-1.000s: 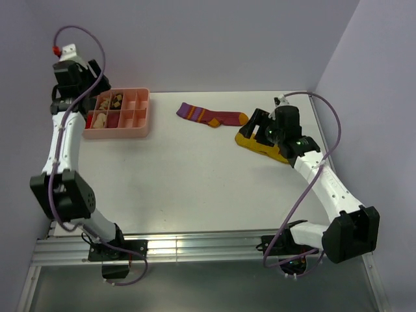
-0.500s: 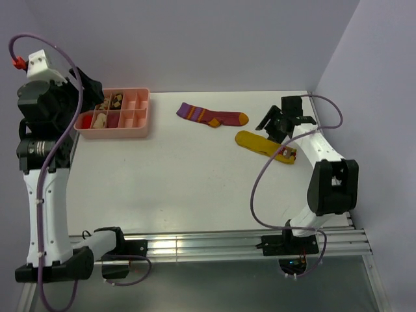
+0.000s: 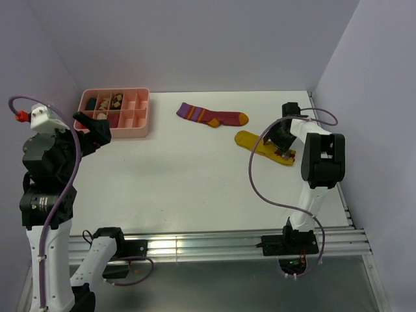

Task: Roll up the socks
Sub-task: Move the sock to the center of the board, then roll the sock at the center of the board.

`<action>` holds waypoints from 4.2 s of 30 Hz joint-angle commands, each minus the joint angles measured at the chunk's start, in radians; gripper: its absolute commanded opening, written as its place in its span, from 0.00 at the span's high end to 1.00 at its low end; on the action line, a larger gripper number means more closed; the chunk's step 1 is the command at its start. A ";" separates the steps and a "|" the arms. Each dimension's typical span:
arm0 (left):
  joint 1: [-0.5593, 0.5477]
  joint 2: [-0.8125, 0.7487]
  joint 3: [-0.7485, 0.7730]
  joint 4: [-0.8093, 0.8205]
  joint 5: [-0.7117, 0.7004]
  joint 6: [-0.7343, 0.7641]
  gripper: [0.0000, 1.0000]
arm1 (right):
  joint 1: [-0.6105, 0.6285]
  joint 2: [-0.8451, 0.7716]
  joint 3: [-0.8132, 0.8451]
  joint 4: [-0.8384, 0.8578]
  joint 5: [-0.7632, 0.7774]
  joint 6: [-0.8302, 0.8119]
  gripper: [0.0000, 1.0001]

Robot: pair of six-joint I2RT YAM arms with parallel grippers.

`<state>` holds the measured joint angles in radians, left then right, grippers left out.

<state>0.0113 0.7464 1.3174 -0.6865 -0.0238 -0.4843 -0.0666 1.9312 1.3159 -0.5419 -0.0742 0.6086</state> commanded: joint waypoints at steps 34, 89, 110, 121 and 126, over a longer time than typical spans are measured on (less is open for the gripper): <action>-0.056 0.045 -0.271 0.082 0.177 0.078 0.09 | 0.665 -0.216 -0.031 0.106 0.034 -0.450 0.45; -0.917 0.694 -0.362 0.565 -0.155 0.420 0.10 | 0.438 -0.823 -0.420 0.226 0.273 -0.107 0.03; -1.114 1.117 -0.213 0.785 -0.298 0.642 0.34 | 0.330 -1.258 -0.595 0.020 0.476 -0.010 0.00; -1.116 1.251 -0.187 0.771 -0.352 0.662 0.51 | 0.327 -1.226 -0.603 0.039 0.422 -0.012 0.01; -1.116 1.274 -0.168 0.707 -0.358 0.633 0.89 | 0.326 -1.229 -0.618 0.053 0.406 -0.013 0.02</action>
<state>-1.1011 1.9816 1.1370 0.1085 -0.3809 0.1627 0.2676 0.7094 0.7105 -0.5175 0.3367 0.5865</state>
